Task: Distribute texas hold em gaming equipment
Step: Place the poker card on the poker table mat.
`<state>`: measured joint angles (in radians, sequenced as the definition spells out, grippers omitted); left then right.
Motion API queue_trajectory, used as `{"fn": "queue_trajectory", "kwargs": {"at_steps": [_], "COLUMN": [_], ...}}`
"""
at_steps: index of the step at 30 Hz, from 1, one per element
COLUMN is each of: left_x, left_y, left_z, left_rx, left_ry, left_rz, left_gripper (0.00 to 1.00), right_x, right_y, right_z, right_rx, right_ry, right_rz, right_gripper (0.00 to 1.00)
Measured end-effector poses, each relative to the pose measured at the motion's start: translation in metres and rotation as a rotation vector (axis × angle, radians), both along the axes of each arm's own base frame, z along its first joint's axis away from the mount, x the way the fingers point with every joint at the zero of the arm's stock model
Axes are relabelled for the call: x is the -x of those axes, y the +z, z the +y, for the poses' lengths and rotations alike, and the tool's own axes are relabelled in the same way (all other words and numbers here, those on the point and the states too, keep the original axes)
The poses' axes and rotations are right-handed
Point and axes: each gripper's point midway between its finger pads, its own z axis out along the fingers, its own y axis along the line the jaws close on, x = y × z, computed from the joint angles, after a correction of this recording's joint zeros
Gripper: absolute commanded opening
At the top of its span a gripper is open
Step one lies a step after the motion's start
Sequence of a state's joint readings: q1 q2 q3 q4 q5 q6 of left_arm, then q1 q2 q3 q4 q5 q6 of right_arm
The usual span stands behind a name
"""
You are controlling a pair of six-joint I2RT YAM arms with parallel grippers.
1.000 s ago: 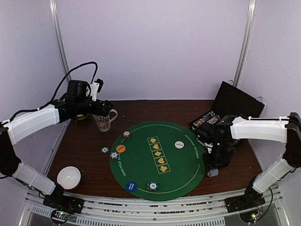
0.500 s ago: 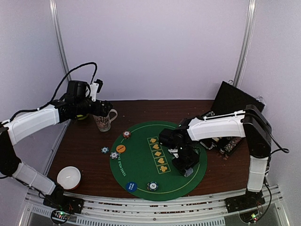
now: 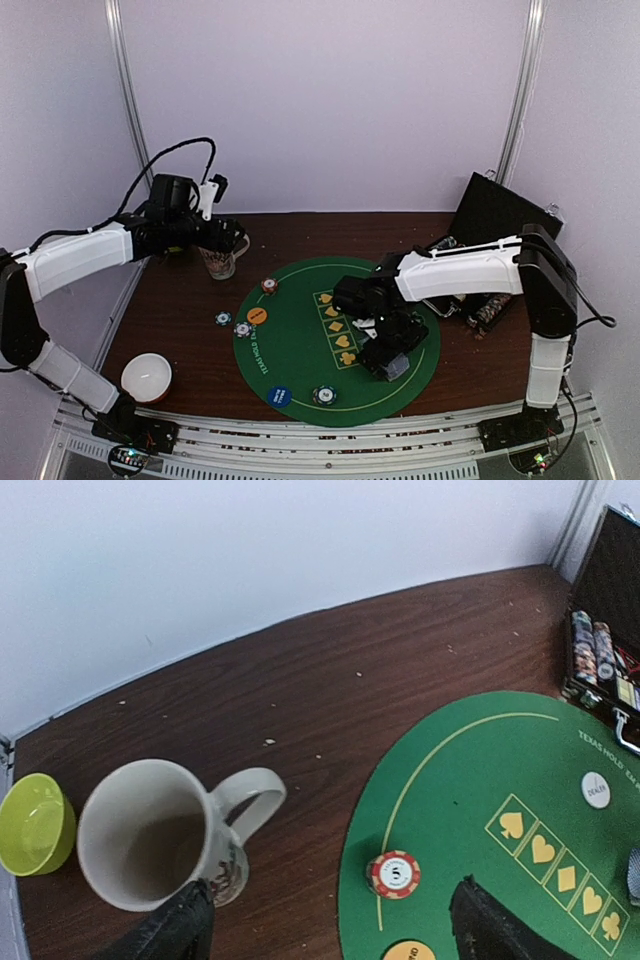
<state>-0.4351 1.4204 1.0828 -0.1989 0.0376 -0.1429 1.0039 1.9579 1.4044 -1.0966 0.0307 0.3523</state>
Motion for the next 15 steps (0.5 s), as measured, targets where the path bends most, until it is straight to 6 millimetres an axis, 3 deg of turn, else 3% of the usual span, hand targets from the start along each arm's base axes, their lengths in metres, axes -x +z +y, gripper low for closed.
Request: {"fn": "queue_trajectory", "kwargs": {"at_steps": [5,8,11,15], "left_x": [0.019,0.034,0.047,0.060], "left_y": [-0.018,-0.028,-0.039,-0.058], "left_z": [-0.053,-0.090,-0.124,-0.174], "left_rx": [-0.012,-0.021,-0.049,-0.117], "left_ry": [-0.141,-0.234,-0.304,-0.380], "left_rz": [0.053,0.086,0.120,0.150], "left_gripper": [0.69,0.64,0.56,0.46], "right_x": [-0.003,0.005,0.026,0.050], "right_y": [0.051,0.079,0.068,0.027], "right_z": [0.002,-0.013,-0.049,-0.085], "right_rx": [-0.139,-0.230,-0.198,-0.091], "right_ry": [-0.070,-0.166,-0.296,-0.440], "right_rz": [-0.108,-0.164,-0.160,-0.125], "right_gripper": [1.00,1.00,0.98,0.93]}}
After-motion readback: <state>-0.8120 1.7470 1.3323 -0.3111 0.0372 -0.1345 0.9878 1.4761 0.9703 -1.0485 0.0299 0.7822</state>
